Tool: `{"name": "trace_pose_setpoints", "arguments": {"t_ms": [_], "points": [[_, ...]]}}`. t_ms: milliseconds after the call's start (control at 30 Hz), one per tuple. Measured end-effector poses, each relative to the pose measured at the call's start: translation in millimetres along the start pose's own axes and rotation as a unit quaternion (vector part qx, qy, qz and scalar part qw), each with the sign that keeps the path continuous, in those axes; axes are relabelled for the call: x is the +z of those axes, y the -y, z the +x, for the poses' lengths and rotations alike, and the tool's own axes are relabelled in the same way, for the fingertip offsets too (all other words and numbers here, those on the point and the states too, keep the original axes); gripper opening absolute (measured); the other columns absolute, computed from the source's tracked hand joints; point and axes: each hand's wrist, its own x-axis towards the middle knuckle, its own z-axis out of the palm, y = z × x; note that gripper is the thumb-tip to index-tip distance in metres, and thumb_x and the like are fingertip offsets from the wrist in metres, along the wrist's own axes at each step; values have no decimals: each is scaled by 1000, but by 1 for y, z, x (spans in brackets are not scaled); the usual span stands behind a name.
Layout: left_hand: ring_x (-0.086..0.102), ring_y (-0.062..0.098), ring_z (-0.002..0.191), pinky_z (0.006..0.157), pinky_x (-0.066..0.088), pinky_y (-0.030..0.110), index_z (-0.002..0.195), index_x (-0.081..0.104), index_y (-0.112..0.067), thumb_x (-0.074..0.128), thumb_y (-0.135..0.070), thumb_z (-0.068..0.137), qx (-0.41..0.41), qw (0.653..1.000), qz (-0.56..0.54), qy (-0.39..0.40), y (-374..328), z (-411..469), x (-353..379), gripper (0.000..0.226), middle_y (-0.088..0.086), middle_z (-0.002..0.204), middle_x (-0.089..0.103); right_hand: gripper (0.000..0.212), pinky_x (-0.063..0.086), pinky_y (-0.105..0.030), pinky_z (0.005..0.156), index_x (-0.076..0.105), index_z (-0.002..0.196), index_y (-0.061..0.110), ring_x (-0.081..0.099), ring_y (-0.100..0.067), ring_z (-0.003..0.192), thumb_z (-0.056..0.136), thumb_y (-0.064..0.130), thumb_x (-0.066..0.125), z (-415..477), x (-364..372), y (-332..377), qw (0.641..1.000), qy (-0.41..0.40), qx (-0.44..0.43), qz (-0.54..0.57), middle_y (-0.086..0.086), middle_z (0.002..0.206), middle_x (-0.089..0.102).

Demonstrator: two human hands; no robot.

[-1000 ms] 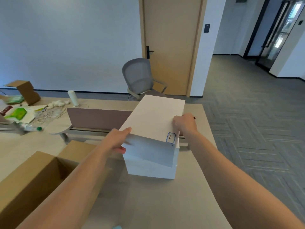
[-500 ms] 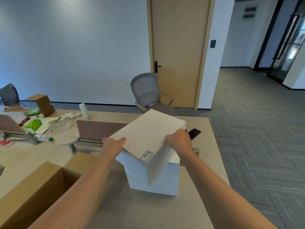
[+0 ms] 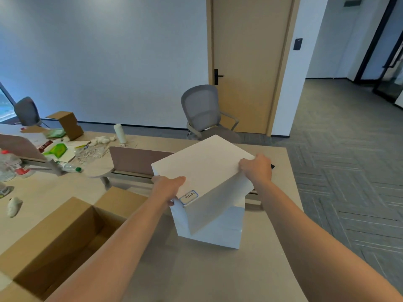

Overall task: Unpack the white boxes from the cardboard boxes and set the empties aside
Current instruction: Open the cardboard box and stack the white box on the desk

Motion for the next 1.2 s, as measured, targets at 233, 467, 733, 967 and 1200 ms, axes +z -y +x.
{"name": "trace_pose_setpoints", "arguments": {"t_ms": [233,467,733,967,1200], "points": [[68,23,94,79,54,37,116,62,-15,67,-37,70,64,995,-24,75,7,2,-9,51,6,106,72,40,47,-38,72,47,122,4,57,-35,95,90,23,60,-28,-4,-18,999,-33,25,13,-14,127,44],[66,25,98,69,59,43,128,44,-28,56,-35,97,61,989,-48,122,-5,25,-16,34,1,115,64,40,52,-41,73,43,115,11,61,-24,82,88,33,61,-42,3,-22,998,-53,19,15,1,90,59],[65,24,102,94,52,51,110,60,-18,62,-42,85,122,983,-23,133,-8,84,-25,35,0,109,67,34,40,-32,60,56,103,13,59,-21,78,93,45,60,-53,38,-12,990,-131,-11,-51,3,86,60],[66,21,96,87,53,43,106,64,-19,57,-46,78,152,971,13,185,-12,108,-33,40,-2,105,69,35,27,-30,49,53,81,12,49,-17,64,93,44,62,-60,50,-5,983,-171,11,-68,6,69,50],[54,17,76,62,39,31,99,59,-12,54,-39,86,175,965,14,195,-10,112,-31,31,-1,92,63,34,32,-30,52,61,89,12,55,-23,74,93,45,62,-63,52,-1,984,-165,19,-60,1,79,61]]}}
